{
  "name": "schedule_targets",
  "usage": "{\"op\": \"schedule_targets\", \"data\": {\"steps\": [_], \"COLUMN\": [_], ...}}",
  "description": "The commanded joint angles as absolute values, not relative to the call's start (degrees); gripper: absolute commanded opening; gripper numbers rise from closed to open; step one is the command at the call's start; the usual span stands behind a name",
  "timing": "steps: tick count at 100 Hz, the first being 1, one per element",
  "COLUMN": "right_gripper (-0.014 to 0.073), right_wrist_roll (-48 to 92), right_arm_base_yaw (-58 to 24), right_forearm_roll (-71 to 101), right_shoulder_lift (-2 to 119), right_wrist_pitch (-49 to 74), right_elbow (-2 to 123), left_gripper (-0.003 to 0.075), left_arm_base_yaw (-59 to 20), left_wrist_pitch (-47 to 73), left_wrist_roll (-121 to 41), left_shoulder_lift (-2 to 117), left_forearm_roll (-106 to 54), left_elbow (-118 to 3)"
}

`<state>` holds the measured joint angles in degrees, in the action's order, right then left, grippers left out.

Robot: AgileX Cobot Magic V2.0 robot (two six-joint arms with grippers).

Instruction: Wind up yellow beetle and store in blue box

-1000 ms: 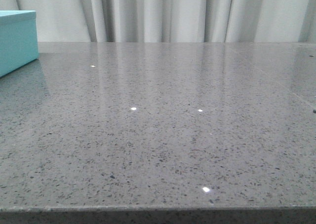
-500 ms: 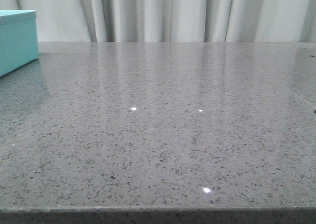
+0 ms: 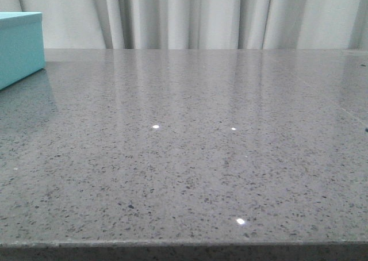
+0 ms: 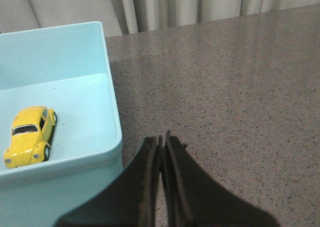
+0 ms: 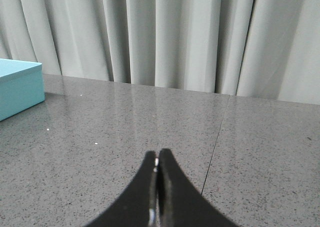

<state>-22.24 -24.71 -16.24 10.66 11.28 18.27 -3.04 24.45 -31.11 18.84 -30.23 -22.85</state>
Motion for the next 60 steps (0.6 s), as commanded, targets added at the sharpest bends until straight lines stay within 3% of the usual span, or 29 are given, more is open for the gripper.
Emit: {"op": "schedule_targets", "data": {"steps": [1, 24, 60], "right_gripper": [-0.0118, -0.0118, -0.0118], "right_wrist_roll": [-21.8, -21.8, -21.8], "right_arm_base_yaw": [-24.7, -24.7, -24.7], "right_forearm_roll": [-17.3, -17.3, -17.3], "right_shoulder_lift": [11.2, 11.2, 11.2], "right_wrist_pitch": [6.7, 6.7, 6.7], "right_elbow": [19.8, 19.8, 19.8], "left_gripper": [-0.0019, -0.0019, -0.0018], "left_arm_base_yaw": [-3.4, -3.6, -3.6], "left_wrist_pitch": [20.4, 15.1, 5.9], "left_wrist_roll": [-31.2, -30.2, -11.1], "left_shoulder_lift": [19.2, 15.7, 4.3], "left_forearm_roll": [-31.8, -28.1, -12.2], "left_elbow": [-24.1, -22.2, -9.5]}}
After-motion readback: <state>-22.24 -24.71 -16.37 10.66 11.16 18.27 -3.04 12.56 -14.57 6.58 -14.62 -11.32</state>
